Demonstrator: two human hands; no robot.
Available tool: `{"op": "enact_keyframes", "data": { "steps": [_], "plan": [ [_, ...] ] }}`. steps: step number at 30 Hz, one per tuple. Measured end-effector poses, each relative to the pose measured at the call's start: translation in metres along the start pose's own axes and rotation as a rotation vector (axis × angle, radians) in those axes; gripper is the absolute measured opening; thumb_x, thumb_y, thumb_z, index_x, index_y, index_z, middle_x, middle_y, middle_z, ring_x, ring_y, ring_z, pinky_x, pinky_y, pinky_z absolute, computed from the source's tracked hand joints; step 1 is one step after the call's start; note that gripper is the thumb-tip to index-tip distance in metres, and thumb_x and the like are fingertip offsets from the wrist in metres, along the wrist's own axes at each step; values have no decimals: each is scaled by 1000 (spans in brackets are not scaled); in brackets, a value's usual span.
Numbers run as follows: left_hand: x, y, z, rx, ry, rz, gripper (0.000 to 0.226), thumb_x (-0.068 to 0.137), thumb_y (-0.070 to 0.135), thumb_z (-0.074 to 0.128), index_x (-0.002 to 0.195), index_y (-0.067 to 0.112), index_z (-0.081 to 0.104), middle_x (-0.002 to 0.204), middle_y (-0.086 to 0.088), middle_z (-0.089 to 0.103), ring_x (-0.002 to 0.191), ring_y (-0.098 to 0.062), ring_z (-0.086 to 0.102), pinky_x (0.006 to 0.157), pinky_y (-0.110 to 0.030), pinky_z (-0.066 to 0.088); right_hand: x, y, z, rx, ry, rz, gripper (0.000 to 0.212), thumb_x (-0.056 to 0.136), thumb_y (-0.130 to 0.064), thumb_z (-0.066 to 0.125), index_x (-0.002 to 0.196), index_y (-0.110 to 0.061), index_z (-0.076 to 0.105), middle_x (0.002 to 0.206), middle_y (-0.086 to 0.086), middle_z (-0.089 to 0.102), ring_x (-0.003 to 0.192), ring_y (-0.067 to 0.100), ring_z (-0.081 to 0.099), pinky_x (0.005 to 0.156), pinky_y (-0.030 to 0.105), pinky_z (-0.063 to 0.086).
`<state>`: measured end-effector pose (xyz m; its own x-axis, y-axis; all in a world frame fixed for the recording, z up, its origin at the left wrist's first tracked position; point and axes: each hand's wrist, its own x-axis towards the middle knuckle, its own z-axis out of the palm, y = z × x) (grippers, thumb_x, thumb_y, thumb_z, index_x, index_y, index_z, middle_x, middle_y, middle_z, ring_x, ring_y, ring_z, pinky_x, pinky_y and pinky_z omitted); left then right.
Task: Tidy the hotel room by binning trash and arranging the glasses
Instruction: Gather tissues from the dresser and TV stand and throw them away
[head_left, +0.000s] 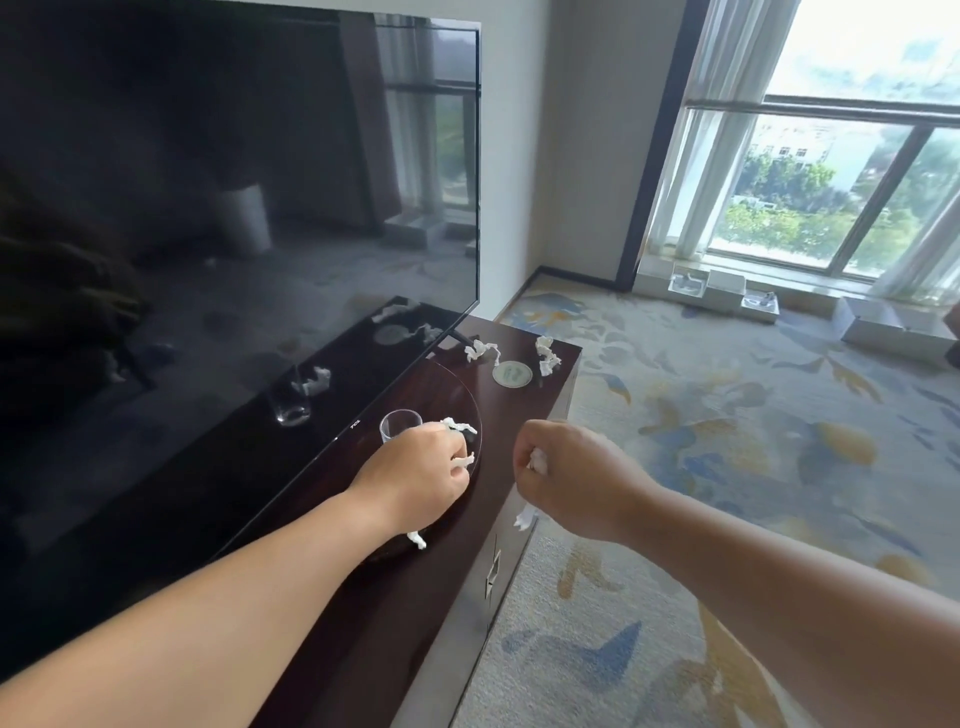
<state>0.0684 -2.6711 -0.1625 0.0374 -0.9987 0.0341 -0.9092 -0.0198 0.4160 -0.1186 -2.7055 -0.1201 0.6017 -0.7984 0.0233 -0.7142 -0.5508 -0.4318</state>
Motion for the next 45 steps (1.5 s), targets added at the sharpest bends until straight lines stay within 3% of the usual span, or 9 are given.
{"op": "enact_keyframes", "data": {
  "steps": [3,6,9,17,25,30,37,41,45],
  "plan": [
    [17,-10,-4,-51,28,-12,8,88,15,48,86,15,55,74,11,48,72,-16,50,59,-29,39,15,1,-5,-20,9,17,6,89,-25,51,87,-26,57,91,-10,55,80,10,50,60,20,36],
    [26,-14,-8,-66,20,5,19,88,17,49,102,22,59,86,12,53,85,-16,56,69,-30,46,25,6,-10,-33,9,28,6,89,-26,51,88,-26,58,92,-11,54,80,10,50,63,23,38],
    [41,-17,-7,-49,28,8,15,87,17,49,95,19,62,93,7,59,87,-18,58,74,-33,48,40,15,-14,-32,1,26,7,89,-26,51,88,-26,58,93,-10,54,82,11,50,67,25,38],
    [86,-6,9,-4,32,-108,15,85,22,49,71,25,50,80,6,56,75,-17,55,67,-37,50,82,67,-23,4,-48,-48,6,86,-26,51,83,-30,56,94,-9,59,88,13,54,76,31,49],
    [133,36,34,41,65,-291,10,85,19,51,75,17,52,83,4,56,77,-20,52,60,-30,36,127,151,-49,44,-129,-169,7,85,-25,52,85,-28,59,93,-8,61,85,13,55,73,30,48],
    [150,53,37,71,110,-386,8,86,16,50,80,17,55,87,4,56,81,-21,55,69,-34,47,147,186,-62,62,-155,-221,9,85,-25,52,86,-28,61,93,-8,62,82,14,56,70,29,48],
    [167,48,29,62,168,-531,9,80,14,52,83,21,55,89,7,50,78,-15,53,68,-34,49,183,197,-60,98,-193,-299,9,84,-24,53,79,-31,57,90,-9,59,78,11,57,67,28,46],
    [178,35,32,86,203,-571,8,81,10,50,77,16,53,88,6,44,70,-12,49,56,-26,39,211,193,-52,86,-220,-332,7,82,-25,54,78,-31,57,89,-10,60,81,11,55,73,31,50],
    [195,15,34,82,275,-567,13,78,3,46,72,14,49,89,5,42,70,-10,43,54,-25,37,239,183,-50,64,-259,-355,9,84,-24,52,82,-30,59,91,-12,58,83,11,57,74,32,52]
  ]
}}
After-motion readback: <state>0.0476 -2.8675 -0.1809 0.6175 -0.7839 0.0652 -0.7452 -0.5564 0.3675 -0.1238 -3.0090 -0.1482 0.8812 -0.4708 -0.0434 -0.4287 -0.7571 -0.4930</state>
